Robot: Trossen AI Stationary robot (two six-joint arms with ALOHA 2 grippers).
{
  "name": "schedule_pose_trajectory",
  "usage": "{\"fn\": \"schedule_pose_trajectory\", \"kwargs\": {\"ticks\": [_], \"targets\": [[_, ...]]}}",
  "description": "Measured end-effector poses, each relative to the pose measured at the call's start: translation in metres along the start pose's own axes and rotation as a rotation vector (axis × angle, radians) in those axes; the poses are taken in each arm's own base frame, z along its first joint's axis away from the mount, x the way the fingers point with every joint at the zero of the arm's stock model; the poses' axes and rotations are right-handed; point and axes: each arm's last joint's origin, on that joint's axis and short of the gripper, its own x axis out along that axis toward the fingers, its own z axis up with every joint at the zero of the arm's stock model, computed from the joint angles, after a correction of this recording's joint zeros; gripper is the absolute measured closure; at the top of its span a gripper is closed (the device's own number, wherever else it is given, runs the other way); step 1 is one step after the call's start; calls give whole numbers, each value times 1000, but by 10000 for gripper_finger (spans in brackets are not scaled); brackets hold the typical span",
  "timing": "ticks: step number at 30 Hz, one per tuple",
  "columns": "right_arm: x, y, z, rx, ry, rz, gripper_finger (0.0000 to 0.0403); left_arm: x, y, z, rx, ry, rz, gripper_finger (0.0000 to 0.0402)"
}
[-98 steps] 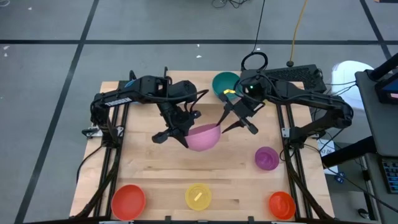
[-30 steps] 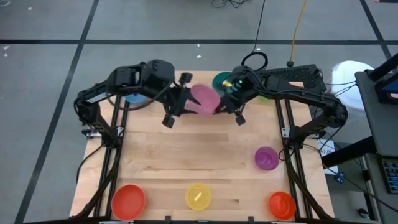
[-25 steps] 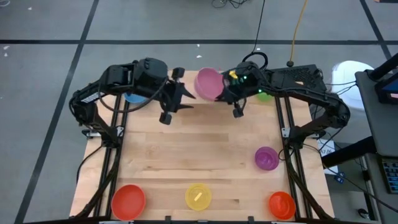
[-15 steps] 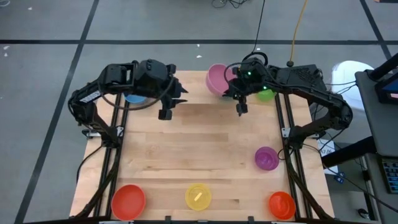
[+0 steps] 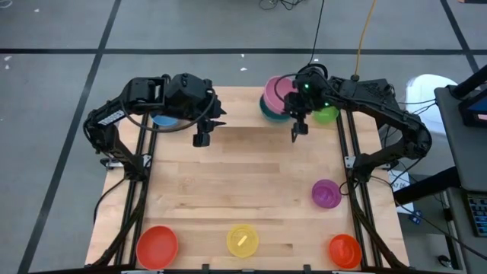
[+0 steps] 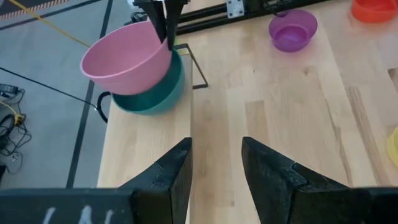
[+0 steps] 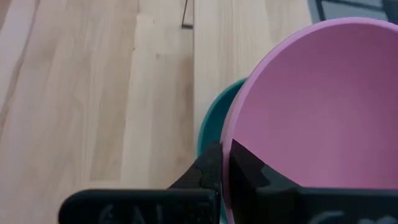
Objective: Place and stack bowls onto a shelf
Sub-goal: Stack the pink bowl on top of the dark green bowl on the shelf, then stack the left orange bowl on top of the pink bowl on the shelf
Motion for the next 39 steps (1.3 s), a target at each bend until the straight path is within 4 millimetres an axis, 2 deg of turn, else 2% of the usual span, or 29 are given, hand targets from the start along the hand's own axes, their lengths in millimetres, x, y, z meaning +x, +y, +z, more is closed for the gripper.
{"fn": "schedule_pose_trajectory", "kwargs": {"ticks": [11, 17, 28, 35, 39], "targets": [[26, -1, -9, -84, 85, 75, 403, 0, 0, 0, -3, 0, 0, 256], [30, -1, -9, -93, 78, 67, 400, 0, 0, 0, -3, 0, 0, 256], [30, -5, -2, -105, 16, 30, 330, 0, -1, -3, -3, 35, -11, 256], [15, -5, 4, -153, -48, -62, 296, -1, -3, -10, -3, 106, -30, 256], [-7, 0, 7, -173, -107, -139, 294, -3, -6, -23, -93, 240, -49, 256]]}}
